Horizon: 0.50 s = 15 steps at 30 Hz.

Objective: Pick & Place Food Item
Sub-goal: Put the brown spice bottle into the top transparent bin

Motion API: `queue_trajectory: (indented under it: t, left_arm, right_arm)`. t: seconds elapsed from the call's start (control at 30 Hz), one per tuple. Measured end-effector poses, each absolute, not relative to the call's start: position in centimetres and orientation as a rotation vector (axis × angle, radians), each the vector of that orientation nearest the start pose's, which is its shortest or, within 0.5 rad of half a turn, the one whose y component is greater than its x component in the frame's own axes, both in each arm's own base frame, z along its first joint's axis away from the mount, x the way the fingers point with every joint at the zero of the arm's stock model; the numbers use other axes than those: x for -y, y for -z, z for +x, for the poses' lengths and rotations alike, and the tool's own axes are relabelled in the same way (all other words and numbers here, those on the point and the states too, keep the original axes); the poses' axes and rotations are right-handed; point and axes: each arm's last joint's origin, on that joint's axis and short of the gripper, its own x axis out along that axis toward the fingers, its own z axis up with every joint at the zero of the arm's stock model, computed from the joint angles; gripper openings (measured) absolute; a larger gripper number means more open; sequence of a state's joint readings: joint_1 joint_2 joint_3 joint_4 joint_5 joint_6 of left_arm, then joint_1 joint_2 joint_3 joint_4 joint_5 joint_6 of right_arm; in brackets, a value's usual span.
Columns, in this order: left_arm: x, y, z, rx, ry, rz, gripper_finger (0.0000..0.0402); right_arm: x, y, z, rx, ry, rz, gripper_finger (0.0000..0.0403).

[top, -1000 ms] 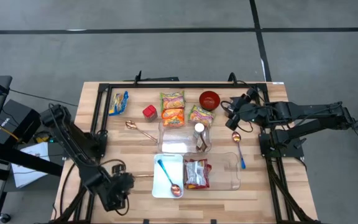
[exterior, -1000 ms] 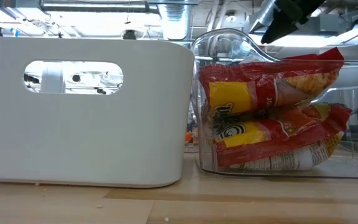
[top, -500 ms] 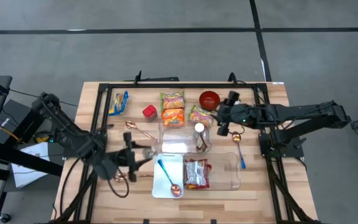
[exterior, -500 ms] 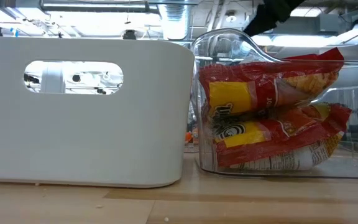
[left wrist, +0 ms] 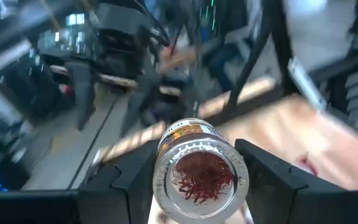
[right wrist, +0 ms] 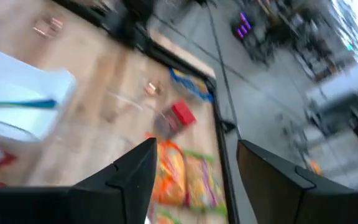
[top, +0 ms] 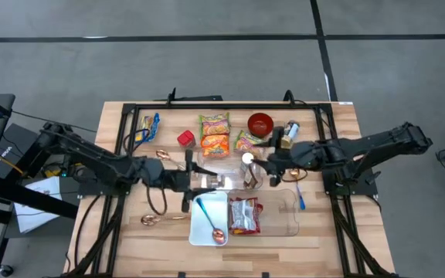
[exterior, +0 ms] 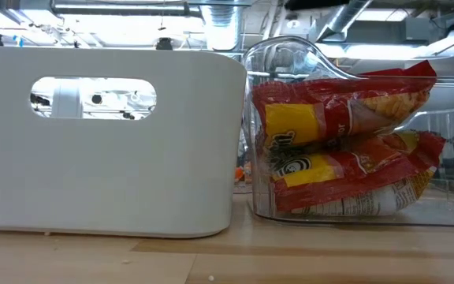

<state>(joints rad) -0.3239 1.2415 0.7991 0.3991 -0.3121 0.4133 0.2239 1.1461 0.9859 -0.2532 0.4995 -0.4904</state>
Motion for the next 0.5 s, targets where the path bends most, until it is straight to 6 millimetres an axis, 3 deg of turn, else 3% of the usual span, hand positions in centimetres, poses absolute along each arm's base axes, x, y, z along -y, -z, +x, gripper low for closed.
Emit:
queue_trajectory:
  t: [0.23,0.5]
  left_arm:
    - [4.1,-28.1,25.5,0.368,0.097,0.284,0.0188]
    - [1.9,-25.0,27.3,0.433,0.083,0.172,0.0188]
  right_arm:
    - [-6.6,-33.5,24.3,-0.338,0.067,-0.692,0.0186]
    - [-6.7,-33.9,25.6,-0.237,0.094,-0.717,0.016]
